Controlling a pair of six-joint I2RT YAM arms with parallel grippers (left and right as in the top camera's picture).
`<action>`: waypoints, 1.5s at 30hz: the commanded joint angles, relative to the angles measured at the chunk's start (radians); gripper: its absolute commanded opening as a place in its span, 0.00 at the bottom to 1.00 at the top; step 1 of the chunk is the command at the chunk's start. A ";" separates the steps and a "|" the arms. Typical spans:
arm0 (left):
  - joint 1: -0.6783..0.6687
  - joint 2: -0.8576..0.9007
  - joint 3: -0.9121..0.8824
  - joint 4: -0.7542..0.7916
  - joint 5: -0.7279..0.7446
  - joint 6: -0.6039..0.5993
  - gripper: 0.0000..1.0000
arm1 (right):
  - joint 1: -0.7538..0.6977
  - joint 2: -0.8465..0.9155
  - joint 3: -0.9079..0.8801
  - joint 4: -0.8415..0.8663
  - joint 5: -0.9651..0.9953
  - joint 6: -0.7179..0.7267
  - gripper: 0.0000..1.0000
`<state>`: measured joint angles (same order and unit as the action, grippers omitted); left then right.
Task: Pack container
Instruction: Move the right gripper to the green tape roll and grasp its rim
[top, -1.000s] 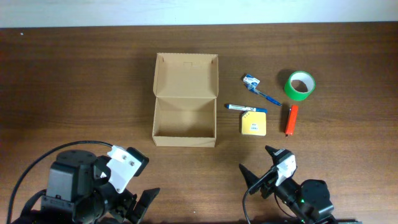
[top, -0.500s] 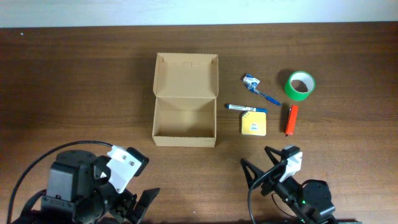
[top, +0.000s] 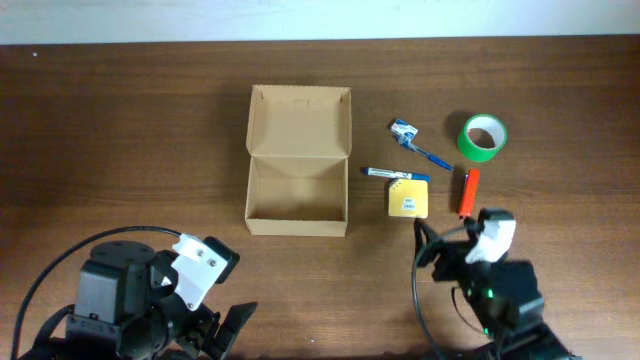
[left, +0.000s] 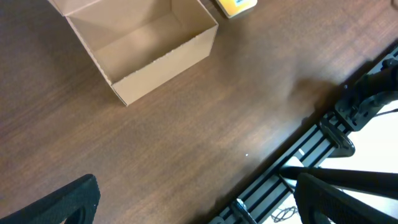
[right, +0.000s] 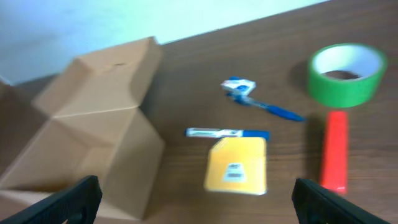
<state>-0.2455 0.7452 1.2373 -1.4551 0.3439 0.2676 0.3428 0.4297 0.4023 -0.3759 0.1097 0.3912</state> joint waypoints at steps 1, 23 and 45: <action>0.000 -0.001 0.011 -0.001 0.018 -0.013 0.99 | -0.040 0.160 0.096 0.009 0.069 -0.059 0.99; 0.000 -0.001 0.011 0.000 0.018 -0.013 1.00 | -0.350 0.771 0.450 0.113 -0.146 -0.178 0.99; 0.000 -0.001 0.011 0.000 0.018 -0.013 1.00 | -0.455 1.398 1.056 -0.188 -0.211 -0.310 0.97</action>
<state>-0.2455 0.7452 1.2373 -1.4555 0.3439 0.2672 -0.1089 1.7706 1.3888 -0.5423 -0.0891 0.0998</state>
